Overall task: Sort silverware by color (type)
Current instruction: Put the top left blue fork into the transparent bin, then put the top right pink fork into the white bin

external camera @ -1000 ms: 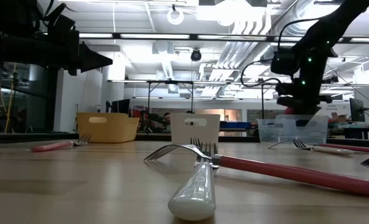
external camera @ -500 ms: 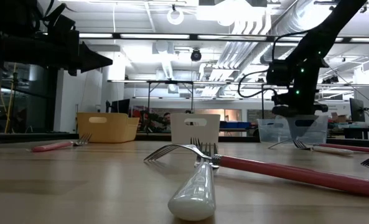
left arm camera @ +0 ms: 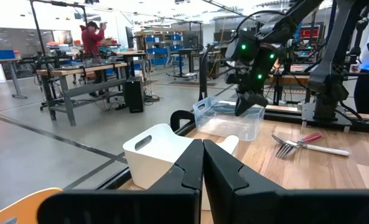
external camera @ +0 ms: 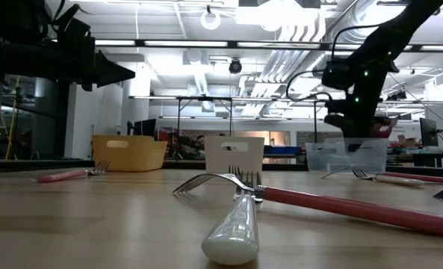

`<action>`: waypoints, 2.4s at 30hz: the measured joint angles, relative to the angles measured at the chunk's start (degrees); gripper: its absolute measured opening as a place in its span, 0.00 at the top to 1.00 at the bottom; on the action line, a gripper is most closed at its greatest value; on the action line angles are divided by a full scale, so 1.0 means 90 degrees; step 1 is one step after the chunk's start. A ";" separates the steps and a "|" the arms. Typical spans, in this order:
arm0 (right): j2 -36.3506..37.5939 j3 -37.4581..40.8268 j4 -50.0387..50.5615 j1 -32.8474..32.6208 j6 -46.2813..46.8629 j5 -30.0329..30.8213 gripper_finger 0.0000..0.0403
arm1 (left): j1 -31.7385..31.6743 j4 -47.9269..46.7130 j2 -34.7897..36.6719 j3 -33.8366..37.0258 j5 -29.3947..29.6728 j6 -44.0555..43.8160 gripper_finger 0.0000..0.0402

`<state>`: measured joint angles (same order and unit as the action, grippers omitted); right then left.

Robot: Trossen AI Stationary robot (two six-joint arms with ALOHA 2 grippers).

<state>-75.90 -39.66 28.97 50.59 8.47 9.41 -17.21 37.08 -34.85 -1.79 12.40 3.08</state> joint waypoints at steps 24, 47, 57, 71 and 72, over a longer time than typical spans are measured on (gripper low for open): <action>0.0321 0.1379 -0.1991 -0.0189 0.0601 0.0240 0.88 | 0.0002 -0.0056 0.0002 0.0002 0.0000 -0.0009 1.00; 0.1805 0.0097 -0.0304 -0.1931 -0.0102 0.0483 0.97 | 0.0000 -0.0160 0.0000 0.0002 -0.0002 -0.0055 1.00; 0.2100 0.0119 0.0862 -0.4498 0.1031 0.0677 0.97 | 0.0000 -0.0199 0.0000 0.0002 -0.0030 -0.0055 1.00; 0.1162 0.0129 0.2384 -0.5097 0.2028 0.0912 0.68 | 0.0000 -0.0196 0.0000 0.0002 -0.0034 -0.0046 1.00; 0.1096 0.0129 0.2427 -0.5008 0.1934 0.0840 0.66 | 0.0001 -0.0197 0.0000 0.0002 -0.0034 -0.0039 1.00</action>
<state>-66.03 -38.50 50.82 5.52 25.88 16.97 -17.20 35.31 -34.85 -1.78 12.10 2.73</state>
